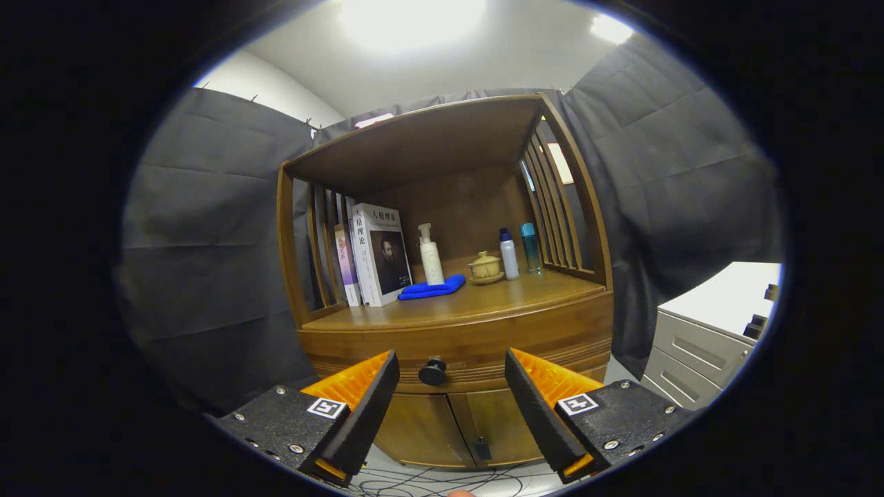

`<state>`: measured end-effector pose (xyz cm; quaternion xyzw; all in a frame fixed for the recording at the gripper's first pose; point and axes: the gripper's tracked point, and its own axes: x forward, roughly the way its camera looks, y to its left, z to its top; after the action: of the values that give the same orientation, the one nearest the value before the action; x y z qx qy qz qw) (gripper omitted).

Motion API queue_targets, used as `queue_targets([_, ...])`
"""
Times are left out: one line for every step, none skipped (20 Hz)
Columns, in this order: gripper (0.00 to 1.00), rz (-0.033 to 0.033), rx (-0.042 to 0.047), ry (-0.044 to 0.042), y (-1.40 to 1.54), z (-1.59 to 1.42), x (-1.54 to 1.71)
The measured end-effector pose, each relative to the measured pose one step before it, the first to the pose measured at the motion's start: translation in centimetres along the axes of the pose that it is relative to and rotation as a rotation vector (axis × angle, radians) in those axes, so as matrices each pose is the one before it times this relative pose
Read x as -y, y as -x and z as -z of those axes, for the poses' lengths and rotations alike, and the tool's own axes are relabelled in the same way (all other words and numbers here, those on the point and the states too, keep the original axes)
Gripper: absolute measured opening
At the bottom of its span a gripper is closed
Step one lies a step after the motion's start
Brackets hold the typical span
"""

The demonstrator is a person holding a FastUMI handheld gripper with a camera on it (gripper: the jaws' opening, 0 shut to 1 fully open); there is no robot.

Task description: Pull open the drawer, take out the items inside it, and place them on the countertop above the cabinet.

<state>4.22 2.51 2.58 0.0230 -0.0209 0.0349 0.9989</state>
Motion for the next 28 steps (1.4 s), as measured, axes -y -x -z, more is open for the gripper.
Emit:
queue_targets([0.96,-0.00336,0.00213,0.00437,-0.614,-0.071,-0.237])
queue_targets([0.96,-0.00231,-0.00035,0.00742,-0.733,0.108,-0.246])
queue_targets([0.96,-0.00123,-0.00262,0.00490,-0.638,0.112,-0.162])
queue_targets([0.96,-0.00344,-0.00357,0.00083,-0.738,0.260,-0.241])
queue_targets([0.96,-0.00431,-0.00651,0.00070,-0.653,0.266,-0.357])
queue_targets([0.95,-0.00402,-0.00865,0.00334,-0.752,0.475,-0.214])
queue_targets([0.95,-0.00200,-0.01090,0.00585,-0.767,0.306,-0.197])
queue_targets([0.95,-0.00411,-0.00799,0.00540,-0.467,0.319,-0.326])
queue_targets([0.95,-0.00218,-0.00584,0.00633,-0.612,0.228,-0.146])
queue_targets([0.96,0.00172,-0.00038,0.00517,-0.080,0.416,0.049])
queue_targets([0.96,-0.00117,0.00105,0.00340,-0.351,0.232,-0.130])
queue_targets([0.96,0.00000,-0.00667,0.00526,-0.304,0.535,-0.147])
queue_targets([0.96,0.00021,-0.01108,0.00558,-0.411,0.543,-0.137])
queue_targets([0.96,-0.00182,-0.01296,0.00578,-0.663,0.537,-0.132])
queue_targets([0.96,0.00152,-0.01424,0.00777,-0.815,0.340,-0.227])
queue_targets([0.96,0.00102,-0.01594,0.00810,-1.133,0.485,-0.387])
queue_targets([0.96,0.00146,-0.01220,0.00635,-0.887,0.729,-0.111])
queue_targets([0.96,0.00200,-0.01654,0.00795,-0.366,0.900,0.138])
queue_targets([0.96,0.00580,-0.01977,0.00882,-0.458,0.854,0.232])
queue_targets([0.96,0.00596,-0.01677,0.00312,-0.408,0.849,0.274])
queue_targets([0.96,0.00409,-0.01389,-0.00313,-0.293,0.528,0.180])
queue_targets([0.95,-0.00246,-0.01002,-0.00780,-0.136,0.442,-0.025])
queue_targets([0.94,-0.00239,-0.00562,-0.00533,-0.100,0.166,0.084])
queue_targets([0.90,-0.00303,-0.00438,-0.00324,-0.129,0.289,0.067])
queue_targets([0.88,-0.00369,-0.00839,-0.00143,-0.199,0.227,-0.049])
queue_targets([0.85,-0.00205,-0.00771,0.00212,-0.283,0.243,-0.038])
queue_targets([0.82,0.00102,-0.00494,0.00435,-0.222,0.066,0.015])
queue_targets([0.79,0.00308,-0.00133,0.00477,-0.231,0.160,0.036])
